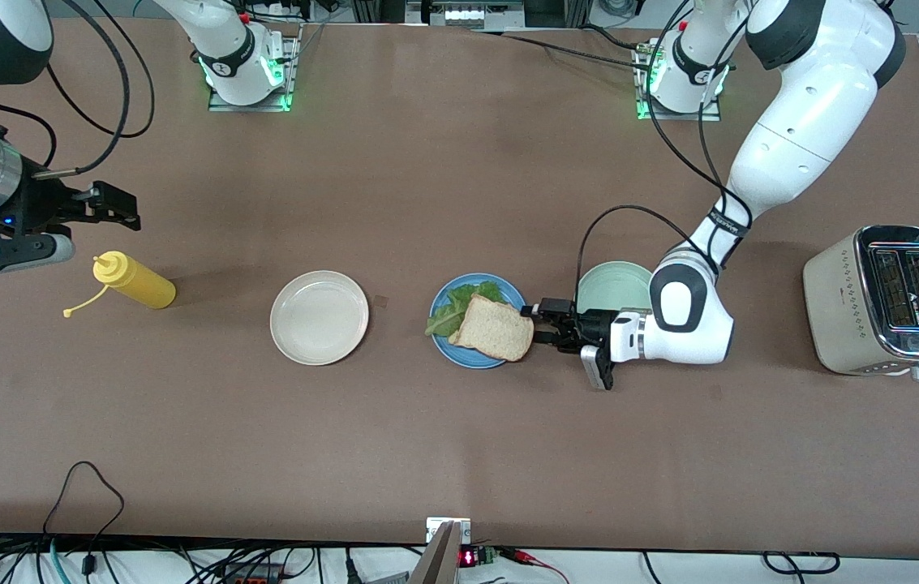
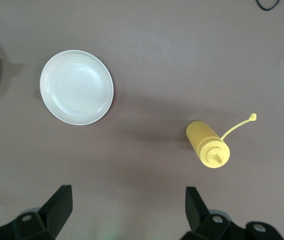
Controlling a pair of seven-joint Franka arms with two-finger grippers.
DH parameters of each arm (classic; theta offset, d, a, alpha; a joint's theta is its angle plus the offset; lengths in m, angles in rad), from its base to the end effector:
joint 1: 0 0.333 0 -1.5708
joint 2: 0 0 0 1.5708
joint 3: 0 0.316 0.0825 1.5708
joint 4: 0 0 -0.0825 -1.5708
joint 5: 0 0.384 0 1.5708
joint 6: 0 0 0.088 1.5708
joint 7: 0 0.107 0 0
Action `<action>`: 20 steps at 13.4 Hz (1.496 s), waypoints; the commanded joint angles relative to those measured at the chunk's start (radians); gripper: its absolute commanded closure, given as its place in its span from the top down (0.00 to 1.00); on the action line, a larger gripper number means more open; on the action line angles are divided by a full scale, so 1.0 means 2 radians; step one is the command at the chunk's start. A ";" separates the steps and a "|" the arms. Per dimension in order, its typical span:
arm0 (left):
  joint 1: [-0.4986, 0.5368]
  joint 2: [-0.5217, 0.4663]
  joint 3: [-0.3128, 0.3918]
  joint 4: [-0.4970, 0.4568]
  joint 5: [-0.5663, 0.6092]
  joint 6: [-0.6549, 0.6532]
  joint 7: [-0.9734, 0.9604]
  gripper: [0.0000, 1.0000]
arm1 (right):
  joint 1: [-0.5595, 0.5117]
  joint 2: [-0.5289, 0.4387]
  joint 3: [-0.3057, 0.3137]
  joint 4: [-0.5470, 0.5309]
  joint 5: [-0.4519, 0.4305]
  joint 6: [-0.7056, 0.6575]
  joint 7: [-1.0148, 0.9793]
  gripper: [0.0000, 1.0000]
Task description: Make sandwich in blue plate with both arms
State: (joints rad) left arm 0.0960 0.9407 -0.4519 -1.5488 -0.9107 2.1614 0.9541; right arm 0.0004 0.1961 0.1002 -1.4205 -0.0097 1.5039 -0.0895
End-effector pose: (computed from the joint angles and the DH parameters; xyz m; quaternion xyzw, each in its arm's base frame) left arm 0.6450 -0.2286 0.1367 0.8311 -0.2152 0.0197 0.5124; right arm 0.6027 0.0538 0.5760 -0.9940 -0.0943 0.0559 0.0046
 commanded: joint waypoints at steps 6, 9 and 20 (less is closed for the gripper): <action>0.007 -0.129 0.028 -0.016 0.271 -0.115 -0.128 1.00 | -0.001 -0.014 -0.012 -0.012 -0.003 0.013 -0.001 1.00; 0.019 -0.187 0.033 -0.015 0.402 -0.196 -0.189 1.00 | 0.001 -0.014 -0.018 -0.013 -0.003 0.046 0.006 1.00; -0.066 -0.429 0.190 -0.005 0.478 -0.352 -0.332 1.00 | -0.003 -0.016 -0.019 -0.008 -0.004 0.031 0.006 1.00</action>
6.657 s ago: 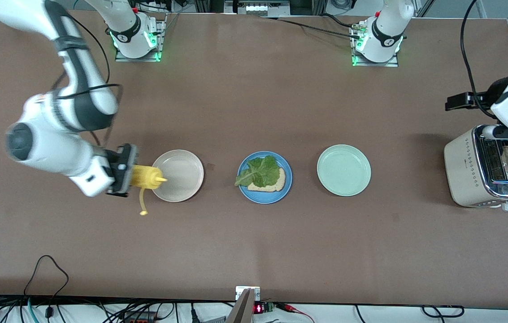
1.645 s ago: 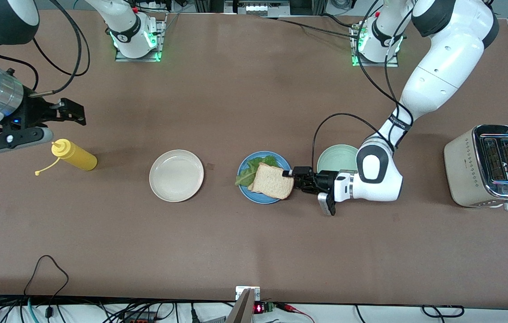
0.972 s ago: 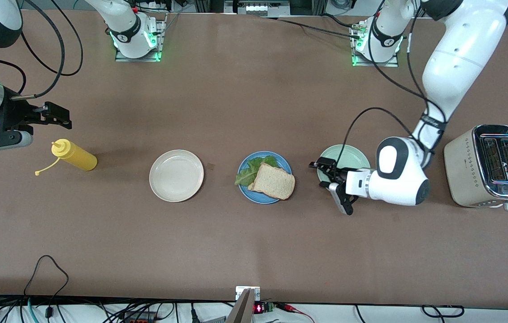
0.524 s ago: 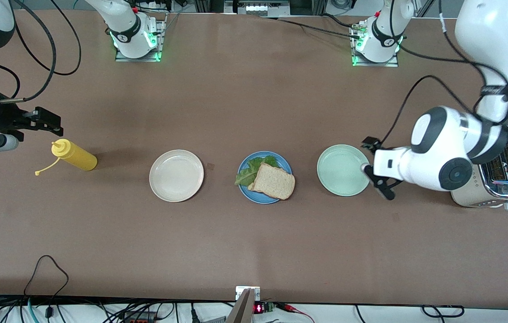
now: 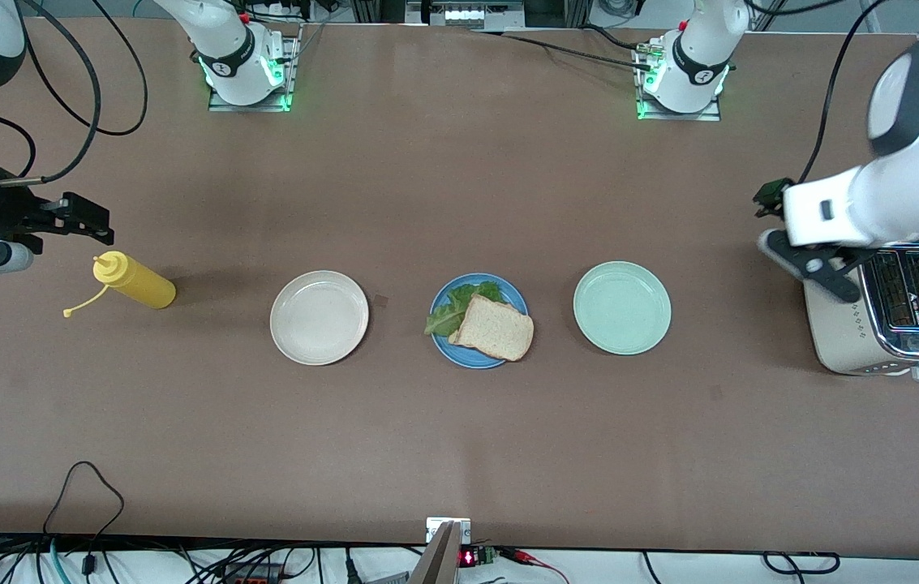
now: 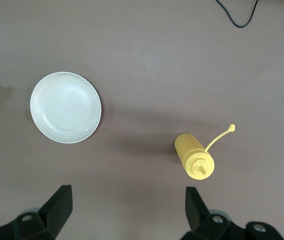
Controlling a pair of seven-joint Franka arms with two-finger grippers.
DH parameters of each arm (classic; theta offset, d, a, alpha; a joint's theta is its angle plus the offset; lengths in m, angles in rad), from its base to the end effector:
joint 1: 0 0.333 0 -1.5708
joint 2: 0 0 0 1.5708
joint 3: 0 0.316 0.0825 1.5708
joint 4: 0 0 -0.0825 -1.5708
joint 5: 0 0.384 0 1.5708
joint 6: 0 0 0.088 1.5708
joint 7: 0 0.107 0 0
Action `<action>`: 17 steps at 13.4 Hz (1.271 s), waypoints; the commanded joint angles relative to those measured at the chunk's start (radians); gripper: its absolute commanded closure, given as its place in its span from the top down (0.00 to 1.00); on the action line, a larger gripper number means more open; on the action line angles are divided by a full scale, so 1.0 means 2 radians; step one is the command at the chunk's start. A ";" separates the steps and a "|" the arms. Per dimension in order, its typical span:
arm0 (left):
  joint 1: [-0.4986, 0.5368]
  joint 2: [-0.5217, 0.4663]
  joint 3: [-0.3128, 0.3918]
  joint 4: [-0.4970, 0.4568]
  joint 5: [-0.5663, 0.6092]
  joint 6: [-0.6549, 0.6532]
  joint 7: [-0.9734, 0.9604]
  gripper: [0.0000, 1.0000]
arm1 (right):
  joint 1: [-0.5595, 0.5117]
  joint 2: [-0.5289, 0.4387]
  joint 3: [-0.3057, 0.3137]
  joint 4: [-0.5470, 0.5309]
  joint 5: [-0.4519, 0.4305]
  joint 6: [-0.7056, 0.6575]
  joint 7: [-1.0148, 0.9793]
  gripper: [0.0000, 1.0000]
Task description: Make sandwich in blue plate with both arms
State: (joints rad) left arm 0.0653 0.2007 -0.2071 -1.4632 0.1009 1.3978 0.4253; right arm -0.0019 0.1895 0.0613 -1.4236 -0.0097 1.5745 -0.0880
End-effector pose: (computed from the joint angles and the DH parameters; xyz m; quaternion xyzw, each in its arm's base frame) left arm 0.5871 -0.0602 0.5487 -0.9518 0.2759 0.1334 0.0111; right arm 0.6106 0.0317 0.5839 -0.9971 -0.0733 0.0191 0.0012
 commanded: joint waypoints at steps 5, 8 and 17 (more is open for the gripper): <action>-0.067 -0.128 0.108 -0.133 -0.037 0.130 -0.128 1.00 | -0.011 -0.012 -0.009 0.001 -0.002 -0.006 0.006 1.00; -0.063 -0.117 0.105 -0.115 -0.035 0.099 -0.129 1.00 | -0.012 -0.015 -0.011 -0.001 -0.002 -0.013 0.006 1.00; -0.063 -0.110 0.102 -0.106 -0.036 0.096 -0.132 1.00 | -0.021 -0.016 -0.011 -0.023 -0.001 -0.009 0.007 1.00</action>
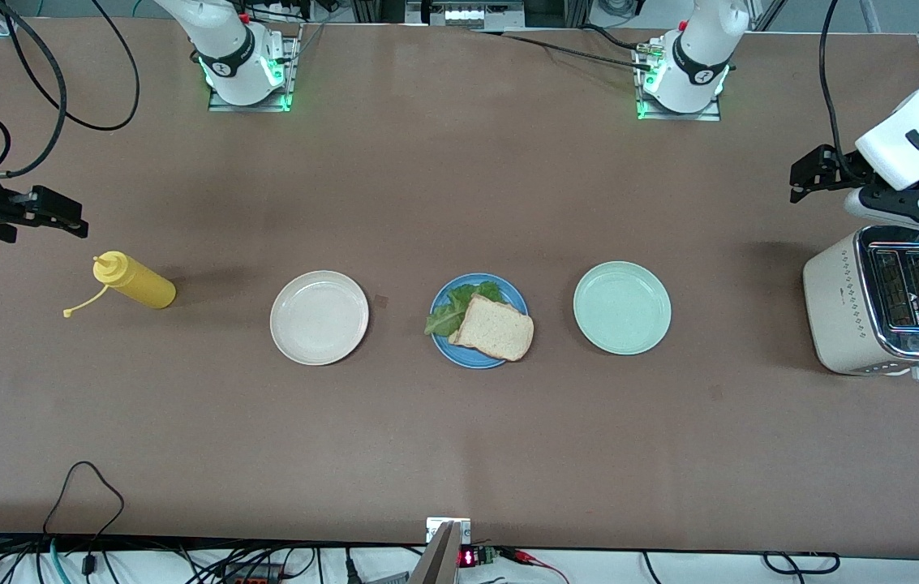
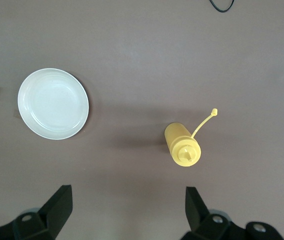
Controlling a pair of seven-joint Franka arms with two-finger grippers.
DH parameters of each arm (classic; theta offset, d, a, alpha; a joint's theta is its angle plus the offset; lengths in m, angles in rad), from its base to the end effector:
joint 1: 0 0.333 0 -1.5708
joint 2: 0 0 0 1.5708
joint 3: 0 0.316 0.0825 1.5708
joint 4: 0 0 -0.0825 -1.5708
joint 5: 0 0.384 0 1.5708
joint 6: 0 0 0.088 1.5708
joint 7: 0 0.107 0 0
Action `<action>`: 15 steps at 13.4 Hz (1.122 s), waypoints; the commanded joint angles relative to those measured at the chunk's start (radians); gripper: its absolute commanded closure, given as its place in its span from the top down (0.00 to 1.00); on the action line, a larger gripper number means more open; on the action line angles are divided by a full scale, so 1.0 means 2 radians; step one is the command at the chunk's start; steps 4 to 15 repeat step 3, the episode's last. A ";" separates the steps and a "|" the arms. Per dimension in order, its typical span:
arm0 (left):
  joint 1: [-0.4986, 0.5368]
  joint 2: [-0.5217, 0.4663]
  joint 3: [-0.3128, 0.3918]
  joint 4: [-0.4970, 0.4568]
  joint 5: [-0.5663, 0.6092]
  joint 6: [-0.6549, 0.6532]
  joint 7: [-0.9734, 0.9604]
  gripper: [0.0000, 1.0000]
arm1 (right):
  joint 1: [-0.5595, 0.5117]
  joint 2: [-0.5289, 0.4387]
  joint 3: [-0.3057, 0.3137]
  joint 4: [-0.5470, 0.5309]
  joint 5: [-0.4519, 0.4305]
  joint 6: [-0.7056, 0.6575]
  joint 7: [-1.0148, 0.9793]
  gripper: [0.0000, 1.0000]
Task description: Make sandwich in blue plate with both arms
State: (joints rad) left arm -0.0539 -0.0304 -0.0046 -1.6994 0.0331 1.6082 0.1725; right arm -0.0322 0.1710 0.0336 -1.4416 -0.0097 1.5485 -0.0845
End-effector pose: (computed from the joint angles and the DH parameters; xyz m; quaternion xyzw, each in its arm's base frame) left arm 0.5437 -0.0284 0.5837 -0.9926 0.1163 0.0313 0.0148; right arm 0.6031 -0.0019 0.5844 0.9986 0.0428 -0.0321 0.0007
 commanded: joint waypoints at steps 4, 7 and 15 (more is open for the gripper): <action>-0.003 0.005 0.001 0.013 -0.002 -0.010 -0.006 1.00 | -0.005 -0.006 0.003 -0.013 -0.001 0.004 0.005 1.00; -0.003 0.005 0.001 0.013 -0.002 -0.010 -0.006 1.00 | -0.005 -0.006 0.003 -0.013 -0.001 0.004 0.005 1.00; -0.003 0.005 0.001 0.013 -0.002 -0.010 -0.006 1.00 | -0.005 -0.006 0.003 -0.013 -0.001 0.004 0.005 1.00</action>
